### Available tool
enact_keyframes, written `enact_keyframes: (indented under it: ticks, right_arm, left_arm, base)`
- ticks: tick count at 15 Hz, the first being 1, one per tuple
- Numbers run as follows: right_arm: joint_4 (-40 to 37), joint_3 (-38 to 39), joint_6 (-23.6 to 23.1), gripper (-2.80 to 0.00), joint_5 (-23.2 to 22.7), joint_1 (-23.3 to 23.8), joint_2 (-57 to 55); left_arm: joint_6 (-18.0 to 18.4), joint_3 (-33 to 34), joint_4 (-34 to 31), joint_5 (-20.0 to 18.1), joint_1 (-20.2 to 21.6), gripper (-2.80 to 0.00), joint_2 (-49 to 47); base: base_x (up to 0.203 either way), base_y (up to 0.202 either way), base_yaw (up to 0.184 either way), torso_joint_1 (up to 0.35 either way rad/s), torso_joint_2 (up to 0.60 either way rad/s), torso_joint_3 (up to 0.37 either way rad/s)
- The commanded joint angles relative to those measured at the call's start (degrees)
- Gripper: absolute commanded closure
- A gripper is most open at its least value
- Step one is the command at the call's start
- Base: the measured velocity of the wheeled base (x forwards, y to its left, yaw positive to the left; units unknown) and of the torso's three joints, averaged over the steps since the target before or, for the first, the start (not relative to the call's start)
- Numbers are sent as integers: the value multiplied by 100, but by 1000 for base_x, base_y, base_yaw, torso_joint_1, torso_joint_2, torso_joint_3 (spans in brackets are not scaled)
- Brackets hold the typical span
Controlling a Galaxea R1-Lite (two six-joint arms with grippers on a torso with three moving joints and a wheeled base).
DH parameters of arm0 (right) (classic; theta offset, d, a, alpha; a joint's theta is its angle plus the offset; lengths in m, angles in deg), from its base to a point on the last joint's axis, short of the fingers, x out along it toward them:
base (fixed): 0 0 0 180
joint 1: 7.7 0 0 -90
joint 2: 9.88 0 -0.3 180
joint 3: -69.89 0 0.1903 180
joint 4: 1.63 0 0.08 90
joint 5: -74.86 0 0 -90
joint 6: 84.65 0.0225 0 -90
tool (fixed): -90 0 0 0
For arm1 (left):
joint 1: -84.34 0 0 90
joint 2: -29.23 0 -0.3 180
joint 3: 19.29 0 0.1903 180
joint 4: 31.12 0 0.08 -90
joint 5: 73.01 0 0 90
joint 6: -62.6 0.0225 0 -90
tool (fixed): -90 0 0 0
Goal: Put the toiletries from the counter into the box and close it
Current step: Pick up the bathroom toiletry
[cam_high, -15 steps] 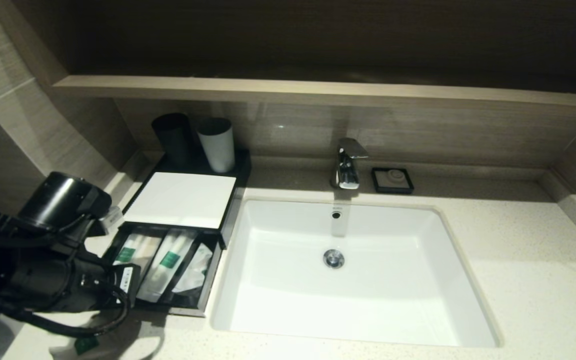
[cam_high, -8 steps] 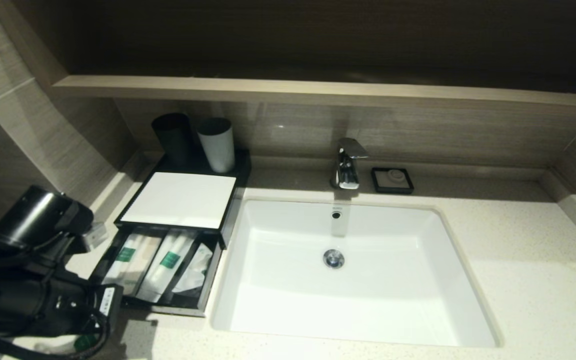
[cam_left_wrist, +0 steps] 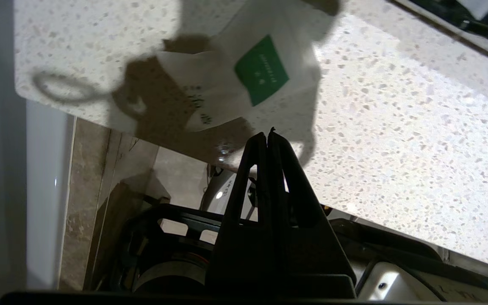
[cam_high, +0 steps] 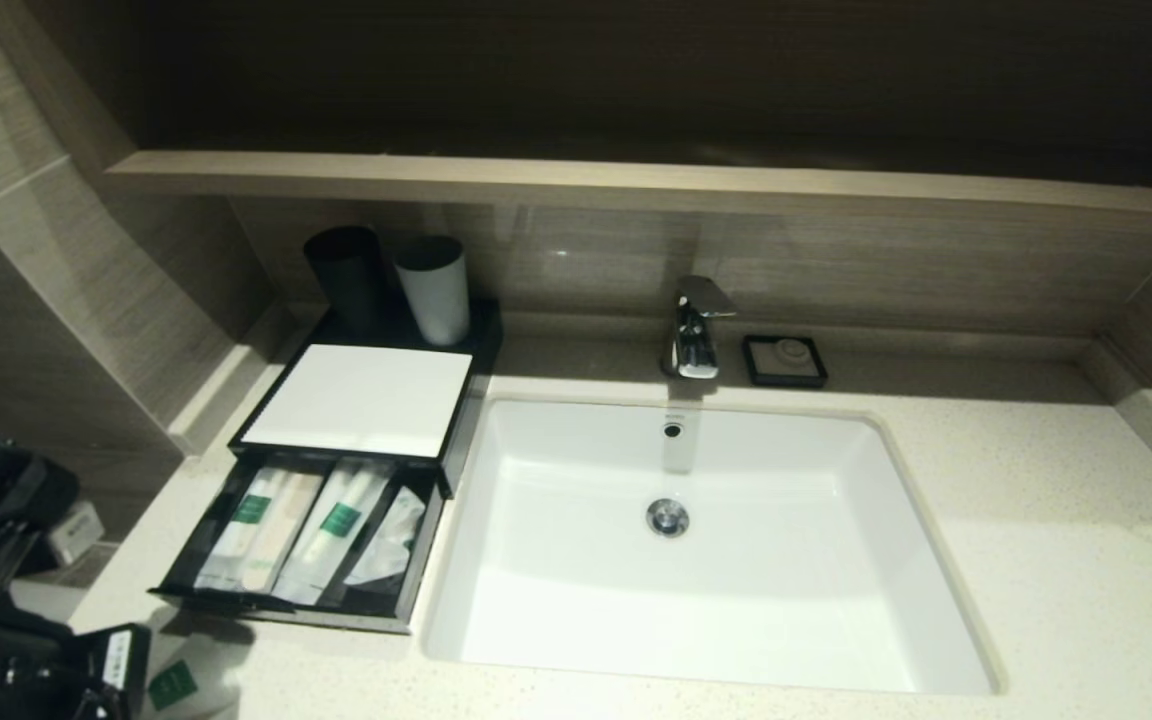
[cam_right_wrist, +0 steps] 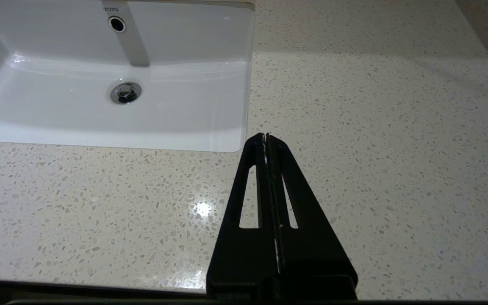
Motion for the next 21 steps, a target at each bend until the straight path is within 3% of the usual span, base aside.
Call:
enact_keyframes:
  ticks: [1, 6, 7, 21]
  right_arm:
    - [-1, 1, -1, 0, 0, -1, -2]
    - [-1, 1, -1, 0, 0, -1, -2]
    - [-1, 1, -1, 0, 0, -1, -2]
    - [-1, 1, -1, 0, 0, -1, -2]
  left_arm:
    - [-21, 162, -10, 6, 238, 0, 52]
    - [-144, 235, 69, 0, 262, 0, -75]
    - [-138, 224, 88, 4, 262, -274, -119]
    - [-118, 342, 546, -45, 262, -280, -819]
  base:
    - [0, 0, 0, 0, 0, 0]
    - [0, 0, 0, 0, 0, 0]
    - [0, 0, 0, 0, 0, 0]
    - [0, 0, 0, 0, 0, 0]
